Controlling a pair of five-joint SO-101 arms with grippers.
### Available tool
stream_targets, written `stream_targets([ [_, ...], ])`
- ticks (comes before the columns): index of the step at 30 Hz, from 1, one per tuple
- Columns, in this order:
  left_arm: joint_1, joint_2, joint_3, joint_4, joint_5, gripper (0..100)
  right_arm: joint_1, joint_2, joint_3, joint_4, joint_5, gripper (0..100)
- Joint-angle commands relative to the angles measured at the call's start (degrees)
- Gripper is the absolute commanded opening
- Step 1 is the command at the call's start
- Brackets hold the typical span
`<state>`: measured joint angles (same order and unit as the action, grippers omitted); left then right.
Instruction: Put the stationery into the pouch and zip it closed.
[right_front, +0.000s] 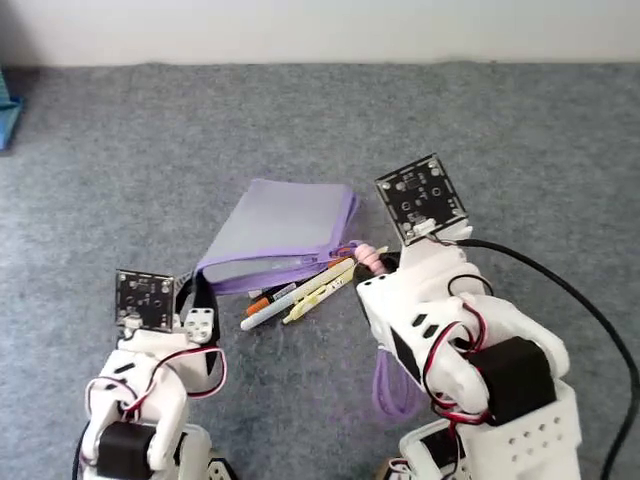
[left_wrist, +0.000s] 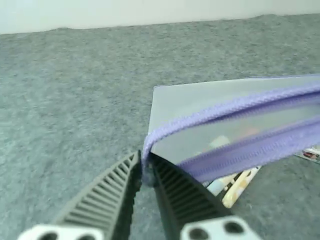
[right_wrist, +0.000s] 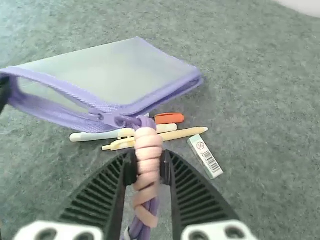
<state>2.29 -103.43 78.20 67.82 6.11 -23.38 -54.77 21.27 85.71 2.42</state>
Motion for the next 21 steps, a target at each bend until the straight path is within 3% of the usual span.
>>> stream_targets([
  [1, -2.5, -0.1, -6.5, 4.0, -1.3, 1, 2.5, -1.3, -1.1, -0.5, 0.2, 0.8],
  [6, -1.2, -0.1, -12.3, 8.6, -2.6, 1, 2.4, -1.5, -1.1, -0.5, 0.1, 0.8],
  [10, 1.6, -0.1, -9.7, 8.4, -2.9, 3, 2.3, -1.5, -1.1, -0.3, 0.1, 0.8],
  [17, 1.5, -0.1, -1.0, -1.3, -4.4, 22, 2.2, -1.5, -1.1, 0.0, 0.1, 0.8],
  [21, 1.5, -0.1, 3.2, -5.3, -4.5, 20, 2.2, -1.5, -1.1, 0.0, 0.1, 0.8],
])
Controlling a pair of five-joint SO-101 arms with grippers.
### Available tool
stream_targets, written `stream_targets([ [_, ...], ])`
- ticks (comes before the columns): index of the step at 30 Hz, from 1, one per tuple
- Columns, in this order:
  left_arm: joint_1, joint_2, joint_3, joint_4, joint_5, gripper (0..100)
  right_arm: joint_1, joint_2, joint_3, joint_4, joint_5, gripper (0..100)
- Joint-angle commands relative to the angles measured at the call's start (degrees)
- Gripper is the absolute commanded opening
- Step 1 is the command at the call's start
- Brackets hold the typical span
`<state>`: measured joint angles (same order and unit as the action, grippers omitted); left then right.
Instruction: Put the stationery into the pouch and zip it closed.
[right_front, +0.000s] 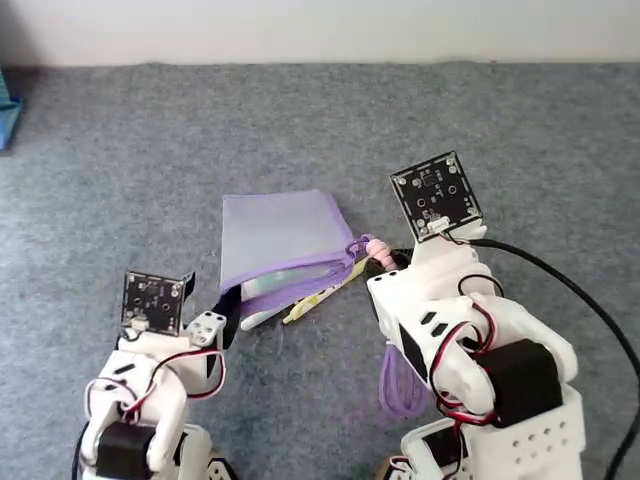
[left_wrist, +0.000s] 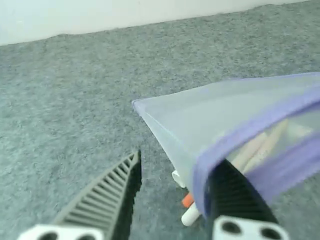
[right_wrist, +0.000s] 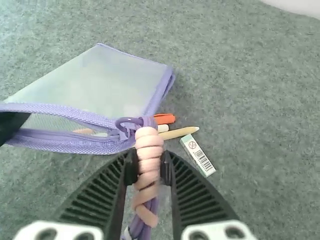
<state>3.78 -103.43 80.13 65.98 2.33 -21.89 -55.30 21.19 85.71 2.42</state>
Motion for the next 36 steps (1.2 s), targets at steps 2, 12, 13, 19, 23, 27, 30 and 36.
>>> stream_targets([
  [2, 0.0, -0.1, 3.6, -5.4, -0.7, 17, 0.7, -1.0, -1.1, 0.0, 0.1, 0.8],
  [12, -1.1, -0.2, 3.5, -9.6, -8.3, 1, 0.7, -0.7, -1.1, 0.1, 0.1, 0.9],
  [13, -1.7, -0.2, 2.3, -8.9, -8.2, 1, 0.7, -0.6, -1.1, 0.1, 0.1, 1.1],
  [19, -8.5, -0.2, -3.4, -3.1, -8.4, 1, 1.0, -1.0, -1.4, 7.7, -2.2, 18.7],
  [23, -9.5, -0.1, -6.5, 4.0, -6.6, 1, 1.0, -1.0, -1.4, 11.1, -10.1, 23.8],
  [27, -9.8, -0.1, -8.7, 8.0, -1.4, 1, 1.0, -0.4, -0.9, 10.9, -13.3, 23.8],
  [30, -9.8, -0.1, -10.5, 8.0, -0.8, 1, 1.2, -0.4, 1.8, 8.7, -13.5, 23.8],
  [36, -9.8, -0.1, -16.0, 9.7, -0.7, 1, 6.4, 2.7, 8.1, 2.7, -13.2, 23.8],
])
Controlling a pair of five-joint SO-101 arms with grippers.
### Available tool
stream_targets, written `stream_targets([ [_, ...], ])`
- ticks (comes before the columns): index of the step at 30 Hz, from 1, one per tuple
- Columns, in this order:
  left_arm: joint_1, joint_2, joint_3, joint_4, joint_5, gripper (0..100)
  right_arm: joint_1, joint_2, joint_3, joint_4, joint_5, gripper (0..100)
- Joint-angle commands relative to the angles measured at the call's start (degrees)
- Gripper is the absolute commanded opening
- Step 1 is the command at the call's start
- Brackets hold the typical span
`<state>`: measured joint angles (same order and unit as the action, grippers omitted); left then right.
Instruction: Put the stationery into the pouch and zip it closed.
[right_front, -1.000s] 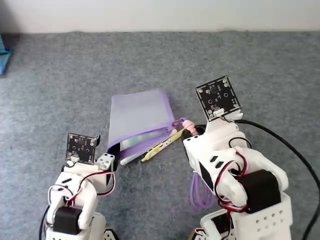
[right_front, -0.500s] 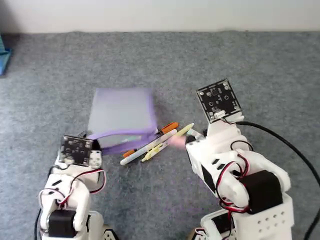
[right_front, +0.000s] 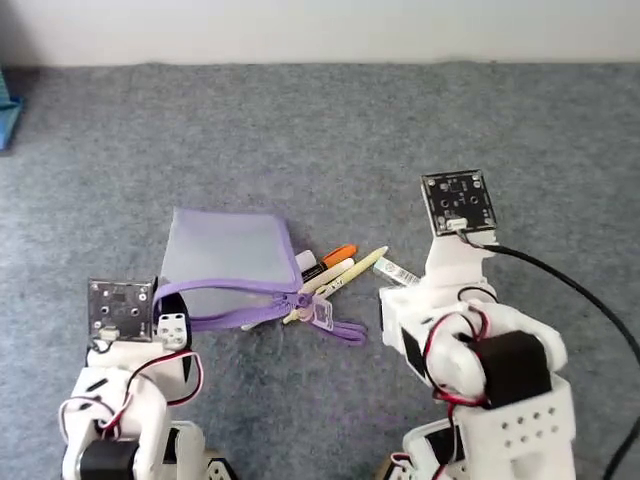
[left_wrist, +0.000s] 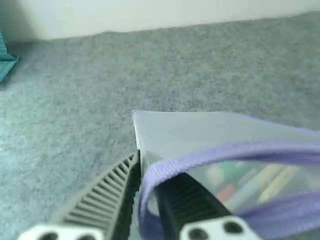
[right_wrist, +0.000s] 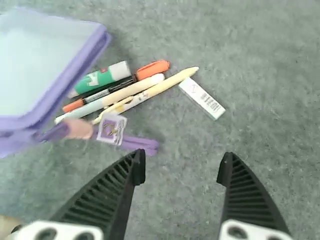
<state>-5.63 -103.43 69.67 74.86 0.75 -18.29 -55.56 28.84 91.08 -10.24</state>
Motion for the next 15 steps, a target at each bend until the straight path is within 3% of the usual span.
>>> stream_targets([
  [1, -0.4, -0.1, -6.7, 1.2, 1.1, 1, 3.6, 4.4, 0.5, -3.0, -0.5, 23.8],
  [15, -0.4, 0.0, -10.9, 9.1, 14.1, 1, 6.3, 26.9, -5.0, -4.9, 2.5, 23.8],
])
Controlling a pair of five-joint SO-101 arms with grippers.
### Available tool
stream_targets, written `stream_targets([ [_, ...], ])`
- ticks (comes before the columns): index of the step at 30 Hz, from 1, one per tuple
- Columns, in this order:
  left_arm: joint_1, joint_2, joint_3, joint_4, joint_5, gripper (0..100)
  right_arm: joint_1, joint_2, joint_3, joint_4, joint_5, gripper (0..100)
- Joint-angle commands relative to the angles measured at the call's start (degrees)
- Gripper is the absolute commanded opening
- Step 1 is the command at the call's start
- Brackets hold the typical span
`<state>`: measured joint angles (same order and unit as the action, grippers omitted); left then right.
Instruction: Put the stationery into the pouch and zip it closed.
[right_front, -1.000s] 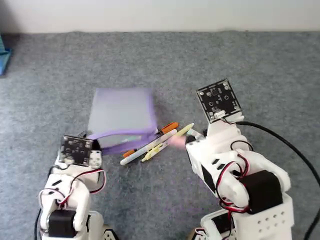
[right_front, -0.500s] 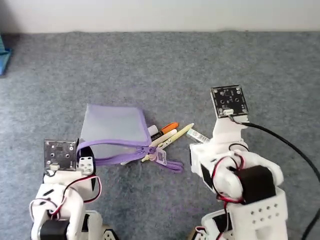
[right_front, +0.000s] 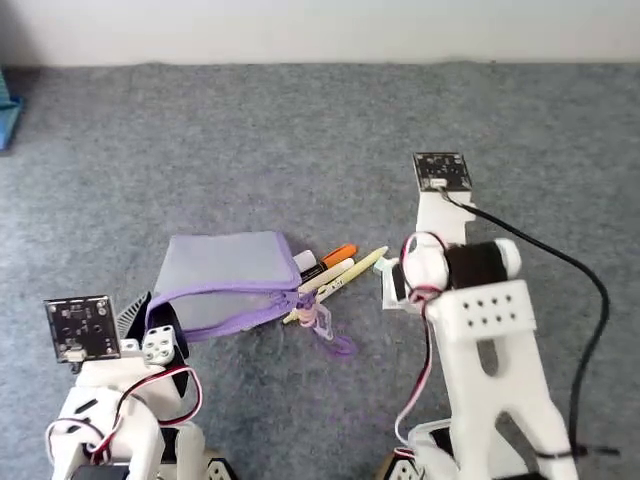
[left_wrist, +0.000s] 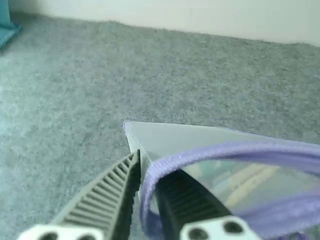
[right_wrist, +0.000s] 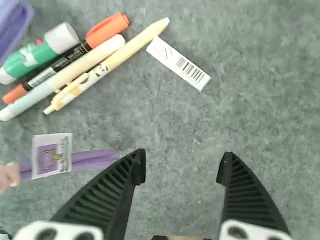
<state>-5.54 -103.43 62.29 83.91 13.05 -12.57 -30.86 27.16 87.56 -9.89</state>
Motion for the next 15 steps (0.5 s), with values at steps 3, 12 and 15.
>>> stream_targets([
  [3, -0.4, 0.0, -3.5, 0.0, 1.8, 1, 0.7, 3.4, -3.3, -4.3, 3.8, 23.8],
  [12, -10.3, 0.0, -3.0, -0.8, 1.8, 1, 0.7, 7.4, -2.9, -11.6, 9.4, 23.8],
  [15, -10.5, 0.0, -4.4, -0.5, 1.8, 1, 0.7, 10.2, -3.0, -11.7, 9.3, 23.8],
])
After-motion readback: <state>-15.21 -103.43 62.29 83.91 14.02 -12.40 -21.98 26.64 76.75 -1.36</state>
